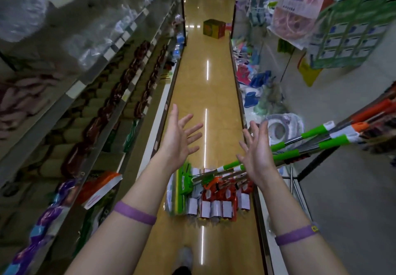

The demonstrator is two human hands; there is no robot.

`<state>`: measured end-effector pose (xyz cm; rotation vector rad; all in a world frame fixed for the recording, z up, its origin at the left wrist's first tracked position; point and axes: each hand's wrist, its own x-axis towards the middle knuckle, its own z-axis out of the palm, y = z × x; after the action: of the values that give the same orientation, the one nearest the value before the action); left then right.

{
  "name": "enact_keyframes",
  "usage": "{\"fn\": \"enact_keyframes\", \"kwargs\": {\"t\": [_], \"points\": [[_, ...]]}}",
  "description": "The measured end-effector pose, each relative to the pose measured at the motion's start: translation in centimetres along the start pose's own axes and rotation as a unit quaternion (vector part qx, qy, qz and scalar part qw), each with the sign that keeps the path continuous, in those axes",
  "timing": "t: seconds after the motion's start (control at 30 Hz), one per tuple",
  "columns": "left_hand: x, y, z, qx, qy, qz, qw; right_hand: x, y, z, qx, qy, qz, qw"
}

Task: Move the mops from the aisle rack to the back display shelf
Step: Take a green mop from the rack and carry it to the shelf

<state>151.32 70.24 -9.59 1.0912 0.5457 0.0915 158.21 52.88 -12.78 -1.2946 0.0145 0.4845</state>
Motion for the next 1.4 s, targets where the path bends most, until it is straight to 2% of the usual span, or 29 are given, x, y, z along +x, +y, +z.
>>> {"fn": "enact_keyframes", "kwargs": {"t": [0.23, 0.43, 0.73, 0.93, 1.0, 1.17, 1.4], "points": [[11.2, 1.7, 0.3, 0.006, -0.01, -0.037, 0.999, 9.9, 0.3, -0.2, -0.004, 0.033, 0.024, 0.999], [22.5, 2.9, 0.7, 0.019, -0.033, -0.09, 0.995, 18.3, 0.7, -0.6, -0.009, 0.099, 0.048, 0.994], [33.6, -0.7, 4.2, 0.093, -0.056, -0.169, 0.98, 27.4, 2.4, -4.5, 0.024, 0.167, 0.093, 0.981], [38.9, -5.4, 5.5, 0.127, -0.037, -0.194, 0.972, 31.6, 5.4, -8.0, 0.038, 0.162, 0.113, 0.98], [40.1, -7.7, 6.3, 0.154, -0.043, -0.21, 0.965, 32.3, 6.9, -9.6, 0.041, 0.2, 0.12, 0.972], [42.7, -14.0, 9.4, 0.197, -0.096, -0.26, 0.941, 32.5, 11.7, -15.1, 0.105, 0.308, 0.135, 0.936], [45.9, -23.4, 16.1, 0.269, -0.183, -0.288, 0.901, 33.1, 15.5, -21.3, 0.179, 0.347, 0.129, 0.912]]}}
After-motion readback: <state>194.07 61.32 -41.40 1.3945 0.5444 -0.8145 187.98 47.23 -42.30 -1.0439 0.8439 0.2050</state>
